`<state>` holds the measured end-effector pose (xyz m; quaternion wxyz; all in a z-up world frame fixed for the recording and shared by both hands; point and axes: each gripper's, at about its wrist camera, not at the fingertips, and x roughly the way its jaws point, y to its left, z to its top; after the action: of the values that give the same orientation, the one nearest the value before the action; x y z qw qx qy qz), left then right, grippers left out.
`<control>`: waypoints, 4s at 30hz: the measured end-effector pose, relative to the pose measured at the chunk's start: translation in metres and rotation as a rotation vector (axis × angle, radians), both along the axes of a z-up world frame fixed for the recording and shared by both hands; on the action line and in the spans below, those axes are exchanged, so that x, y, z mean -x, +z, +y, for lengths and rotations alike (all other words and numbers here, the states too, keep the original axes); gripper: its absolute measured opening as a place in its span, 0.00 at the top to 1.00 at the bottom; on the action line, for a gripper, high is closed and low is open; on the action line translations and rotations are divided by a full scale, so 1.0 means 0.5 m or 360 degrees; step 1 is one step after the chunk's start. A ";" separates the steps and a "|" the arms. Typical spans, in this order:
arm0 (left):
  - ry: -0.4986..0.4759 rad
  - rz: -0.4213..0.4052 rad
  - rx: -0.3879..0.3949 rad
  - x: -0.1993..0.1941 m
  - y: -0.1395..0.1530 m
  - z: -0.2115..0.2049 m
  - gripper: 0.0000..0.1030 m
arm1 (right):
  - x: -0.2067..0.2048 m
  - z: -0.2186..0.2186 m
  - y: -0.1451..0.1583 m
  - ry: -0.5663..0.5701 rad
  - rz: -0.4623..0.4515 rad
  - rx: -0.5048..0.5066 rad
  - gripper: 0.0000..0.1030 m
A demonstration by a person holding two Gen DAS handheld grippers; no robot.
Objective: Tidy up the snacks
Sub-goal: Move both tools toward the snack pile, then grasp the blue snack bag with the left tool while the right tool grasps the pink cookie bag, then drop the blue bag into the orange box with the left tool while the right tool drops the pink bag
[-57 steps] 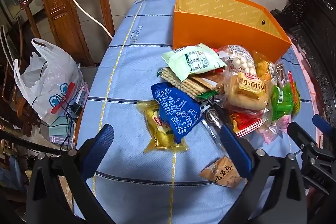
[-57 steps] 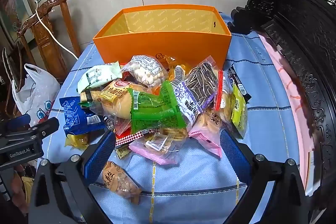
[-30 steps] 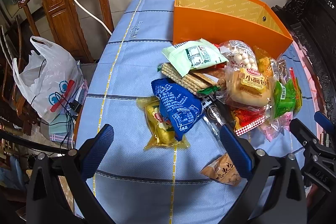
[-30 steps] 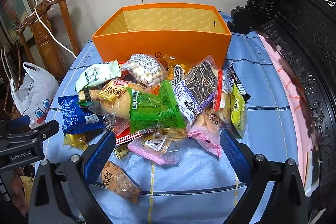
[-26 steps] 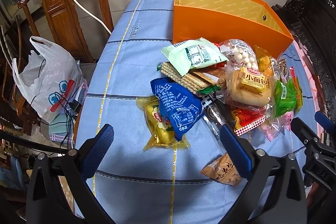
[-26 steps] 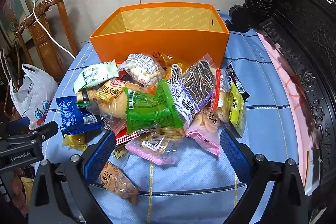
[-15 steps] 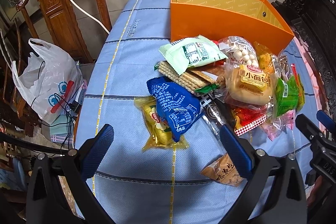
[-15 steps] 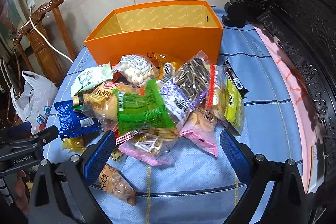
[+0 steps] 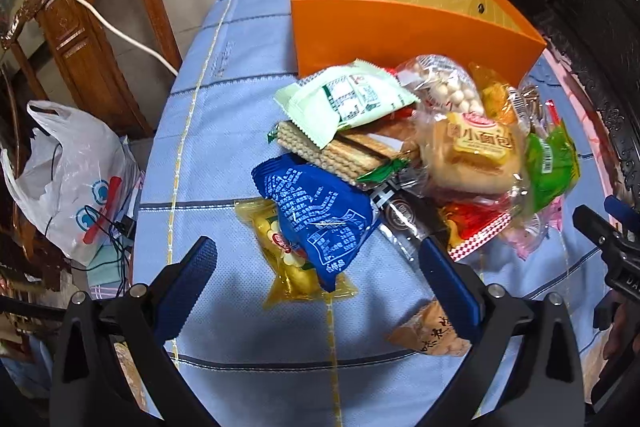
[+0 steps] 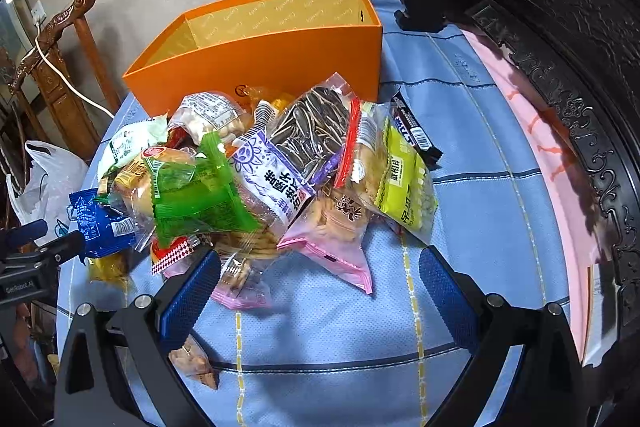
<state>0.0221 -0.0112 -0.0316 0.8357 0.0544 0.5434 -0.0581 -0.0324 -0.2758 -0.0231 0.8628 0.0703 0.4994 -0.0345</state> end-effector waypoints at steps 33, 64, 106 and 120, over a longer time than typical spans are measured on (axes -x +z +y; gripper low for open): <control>0.0011 0.0186 0.0319 -0.116 -0.091 0.065 0.52 | -0.031 -0.048 -0.049 0.0006 0.0174 -0.0143 0.03; -0.0020 0.0107 0.0287 0.017 -0.012 0.050 0.51 | -0.136 0.010 -0.163 0.0358 0.0278 0.0321 0.61; -0.0211 -0.0033 0.0458 -0.493 0.121 -0.182 0.51 | -0.533 -0.096 0.083 0.0277 -0.0120 -0.0444 0.66; -0.0120 -0.0110 0.0291 -0.392 0.093 -0.100 0.05 | -0.374 -0.134 0.069 0.0120 -0.0183 -0.0234 0.07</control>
<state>0.2183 -0.0613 0.0149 0.8526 0.0003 0.5043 -0.1368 0.1546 -0.3430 0.0115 0.8833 0.1166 0.4525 0.0388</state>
